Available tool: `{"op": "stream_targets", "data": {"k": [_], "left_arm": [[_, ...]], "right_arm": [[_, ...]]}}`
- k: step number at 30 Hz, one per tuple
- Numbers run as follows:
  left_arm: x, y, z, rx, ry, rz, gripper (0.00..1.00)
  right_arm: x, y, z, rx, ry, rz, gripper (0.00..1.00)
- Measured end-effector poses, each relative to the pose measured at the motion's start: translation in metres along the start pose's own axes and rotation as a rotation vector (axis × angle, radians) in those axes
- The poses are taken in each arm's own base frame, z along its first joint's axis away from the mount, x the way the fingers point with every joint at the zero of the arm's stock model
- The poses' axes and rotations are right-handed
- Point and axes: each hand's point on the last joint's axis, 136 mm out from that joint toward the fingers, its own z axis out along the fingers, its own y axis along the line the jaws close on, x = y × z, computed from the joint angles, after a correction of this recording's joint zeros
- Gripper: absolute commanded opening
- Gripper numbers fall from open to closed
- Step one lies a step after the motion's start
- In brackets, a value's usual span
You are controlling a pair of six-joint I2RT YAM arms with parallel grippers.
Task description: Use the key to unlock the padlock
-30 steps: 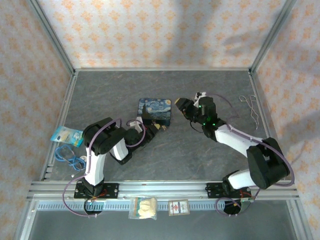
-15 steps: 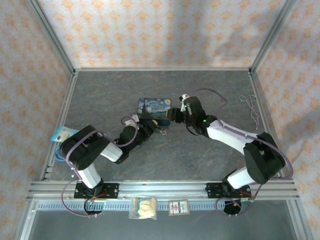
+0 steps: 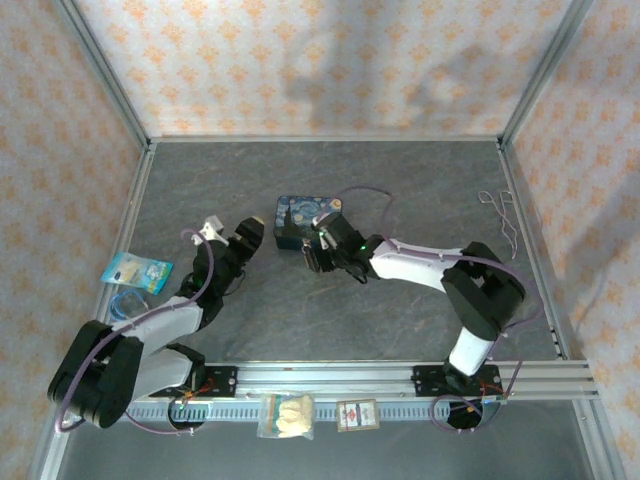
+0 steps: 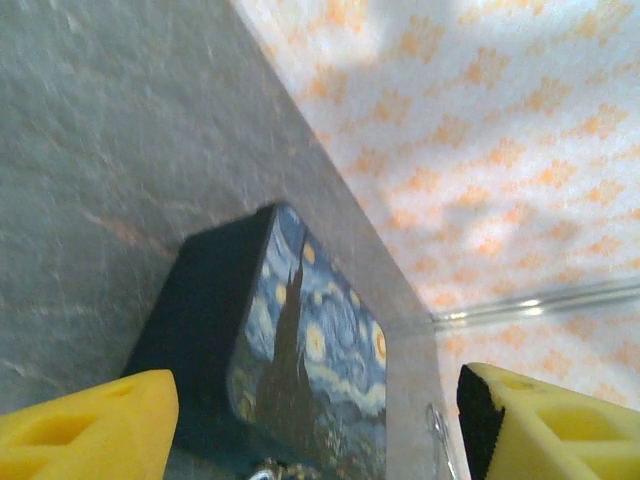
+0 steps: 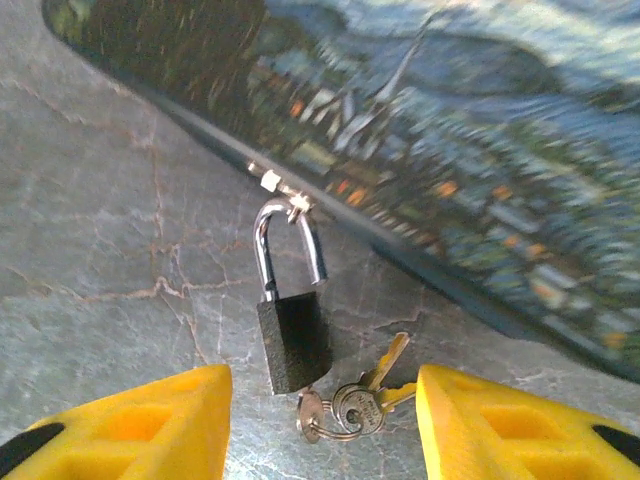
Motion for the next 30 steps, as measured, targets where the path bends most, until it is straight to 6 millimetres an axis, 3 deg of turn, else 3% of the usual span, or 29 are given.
{"op": "stream_targets", "data": {"k": [6,14,23,30], "left_arm": [[-0.015,0.009,0.001,-0.028,-0.048,0.012,0.72],[0.002,0.027,0.013,-0.071,0.019,0.011,0.7],[0.003,0.019,0.014,-0.033,0.026,0.009,0.7],[0.001,0.017,0.014,-0.025,0.02,0.012,0.7]], "right_arm": [[0.015,-0.001,0.009,0.062,0.035,-0.053,0.47],[0.018,-0.005,0.014,0.064,0.0,-0.111,0.38],[0.013,0.004,0.024,0.019,-0.041,-0.191,0.34],[0.029,0.008,0.029,-0.029,-0.02,-0.205,0.41]]}}
